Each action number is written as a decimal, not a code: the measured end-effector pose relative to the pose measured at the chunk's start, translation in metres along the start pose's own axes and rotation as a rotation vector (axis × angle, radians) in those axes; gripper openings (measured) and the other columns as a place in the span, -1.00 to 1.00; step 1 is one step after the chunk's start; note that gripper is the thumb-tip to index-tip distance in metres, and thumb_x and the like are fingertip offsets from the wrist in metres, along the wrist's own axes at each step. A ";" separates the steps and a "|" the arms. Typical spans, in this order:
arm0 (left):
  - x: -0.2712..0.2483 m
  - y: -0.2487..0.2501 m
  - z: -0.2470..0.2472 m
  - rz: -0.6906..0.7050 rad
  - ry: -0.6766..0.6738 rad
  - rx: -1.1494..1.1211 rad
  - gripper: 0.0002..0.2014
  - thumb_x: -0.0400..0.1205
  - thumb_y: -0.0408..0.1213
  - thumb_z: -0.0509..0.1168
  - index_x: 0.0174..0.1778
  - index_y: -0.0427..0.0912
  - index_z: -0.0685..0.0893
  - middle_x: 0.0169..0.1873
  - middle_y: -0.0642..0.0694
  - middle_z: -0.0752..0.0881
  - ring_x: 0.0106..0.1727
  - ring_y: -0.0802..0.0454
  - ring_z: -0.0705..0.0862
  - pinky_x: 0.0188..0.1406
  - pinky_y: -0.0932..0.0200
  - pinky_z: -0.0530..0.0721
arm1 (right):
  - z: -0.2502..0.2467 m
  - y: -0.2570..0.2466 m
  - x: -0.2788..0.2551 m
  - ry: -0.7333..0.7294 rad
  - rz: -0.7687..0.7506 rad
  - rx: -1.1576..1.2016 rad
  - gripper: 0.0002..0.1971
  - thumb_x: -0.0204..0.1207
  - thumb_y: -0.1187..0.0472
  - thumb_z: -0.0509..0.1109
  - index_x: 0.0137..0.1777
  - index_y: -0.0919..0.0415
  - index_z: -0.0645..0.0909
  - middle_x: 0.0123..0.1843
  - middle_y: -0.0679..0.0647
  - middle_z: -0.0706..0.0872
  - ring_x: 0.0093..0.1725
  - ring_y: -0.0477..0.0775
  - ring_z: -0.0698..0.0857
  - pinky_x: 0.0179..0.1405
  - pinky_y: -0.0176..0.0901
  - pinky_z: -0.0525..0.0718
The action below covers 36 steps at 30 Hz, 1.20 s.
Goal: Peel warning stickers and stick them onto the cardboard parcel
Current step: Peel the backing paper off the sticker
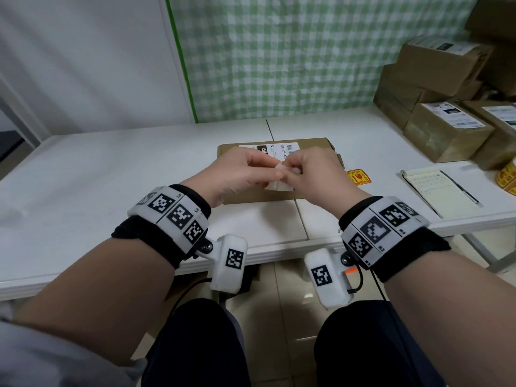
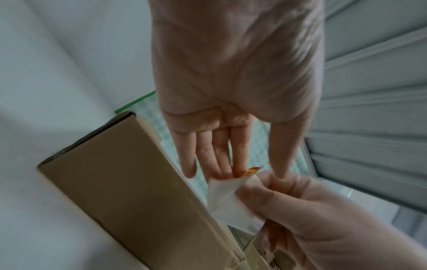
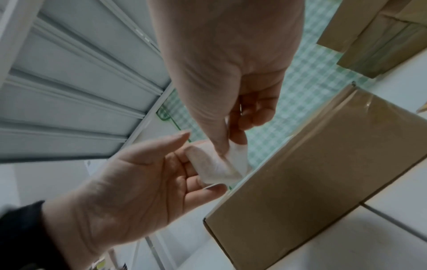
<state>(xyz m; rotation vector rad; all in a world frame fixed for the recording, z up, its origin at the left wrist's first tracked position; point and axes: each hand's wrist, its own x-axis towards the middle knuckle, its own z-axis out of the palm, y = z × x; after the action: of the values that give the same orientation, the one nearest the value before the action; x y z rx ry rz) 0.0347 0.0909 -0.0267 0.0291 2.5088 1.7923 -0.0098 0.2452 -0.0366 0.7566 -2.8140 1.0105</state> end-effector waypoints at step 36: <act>0.005 0.000 0.008 -0.101 0.165 -0.306 -0.80 0.69 -0.41 0.13 -0.27 -0.24 0.52 -0.38 -0.13 0.57 -0.44 0.21 0.63 -0.35 0.36 0.75 | -0.002 0.002 0.002 0.077 0.349 0.853 -0.74 0.51 0.36 0.35 -0.39 0.22 0.44 -0.17 0.18 0.61 -0.19 0.17 0.66 -0.23 -0.07 0.83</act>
<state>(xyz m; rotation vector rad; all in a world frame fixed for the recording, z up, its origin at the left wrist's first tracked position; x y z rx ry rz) 0.0300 0.0993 -0.0292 -0.2646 2.2557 2.1920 -0.0130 0.2474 -0.0359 0.2203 -2.4176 2.2862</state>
